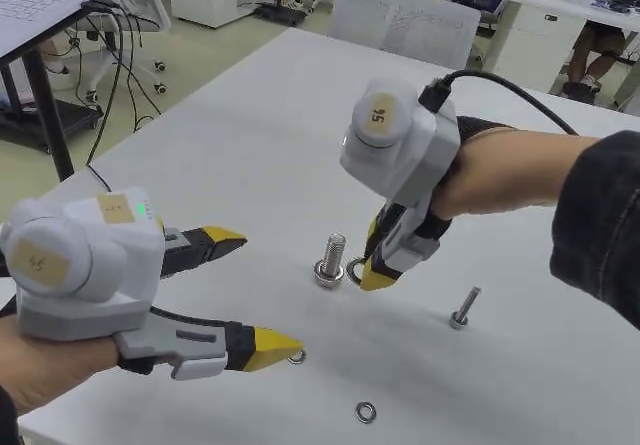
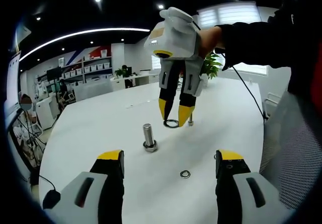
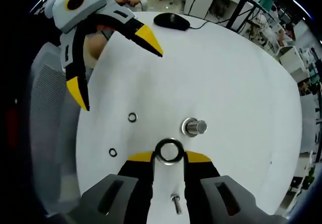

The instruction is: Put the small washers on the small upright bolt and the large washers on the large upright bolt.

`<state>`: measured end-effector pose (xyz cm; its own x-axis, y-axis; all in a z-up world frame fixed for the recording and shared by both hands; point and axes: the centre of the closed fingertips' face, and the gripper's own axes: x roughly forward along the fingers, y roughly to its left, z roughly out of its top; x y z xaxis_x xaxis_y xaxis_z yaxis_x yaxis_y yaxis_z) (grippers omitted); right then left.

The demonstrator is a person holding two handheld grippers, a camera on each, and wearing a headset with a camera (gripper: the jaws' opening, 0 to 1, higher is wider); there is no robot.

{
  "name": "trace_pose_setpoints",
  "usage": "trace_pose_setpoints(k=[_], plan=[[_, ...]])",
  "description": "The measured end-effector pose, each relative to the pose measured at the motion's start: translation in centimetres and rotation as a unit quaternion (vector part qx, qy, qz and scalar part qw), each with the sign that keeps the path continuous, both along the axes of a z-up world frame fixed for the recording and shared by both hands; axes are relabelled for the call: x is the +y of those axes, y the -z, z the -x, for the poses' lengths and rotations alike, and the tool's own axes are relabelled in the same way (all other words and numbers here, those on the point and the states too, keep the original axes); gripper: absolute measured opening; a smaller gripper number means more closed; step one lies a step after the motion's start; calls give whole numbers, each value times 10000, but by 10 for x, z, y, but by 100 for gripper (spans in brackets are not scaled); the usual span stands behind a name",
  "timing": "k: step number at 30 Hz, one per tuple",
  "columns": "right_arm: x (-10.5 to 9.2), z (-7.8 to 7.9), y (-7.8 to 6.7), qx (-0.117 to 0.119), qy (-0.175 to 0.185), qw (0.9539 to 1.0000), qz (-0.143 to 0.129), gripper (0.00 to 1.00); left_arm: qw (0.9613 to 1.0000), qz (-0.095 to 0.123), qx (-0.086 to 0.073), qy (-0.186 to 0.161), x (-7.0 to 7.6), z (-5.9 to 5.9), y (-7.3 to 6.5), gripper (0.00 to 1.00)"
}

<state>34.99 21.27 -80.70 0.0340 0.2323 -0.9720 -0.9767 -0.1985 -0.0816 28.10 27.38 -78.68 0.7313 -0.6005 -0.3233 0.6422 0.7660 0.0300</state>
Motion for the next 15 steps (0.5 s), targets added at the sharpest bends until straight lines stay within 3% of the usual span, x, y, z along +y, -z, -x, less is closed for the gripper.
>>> trace_pose_setpoints(k=[15], plan=[[18,-15,-19,-184,-117,9997,-105,23,10000,6,-3,-33,1,0,0,74]])
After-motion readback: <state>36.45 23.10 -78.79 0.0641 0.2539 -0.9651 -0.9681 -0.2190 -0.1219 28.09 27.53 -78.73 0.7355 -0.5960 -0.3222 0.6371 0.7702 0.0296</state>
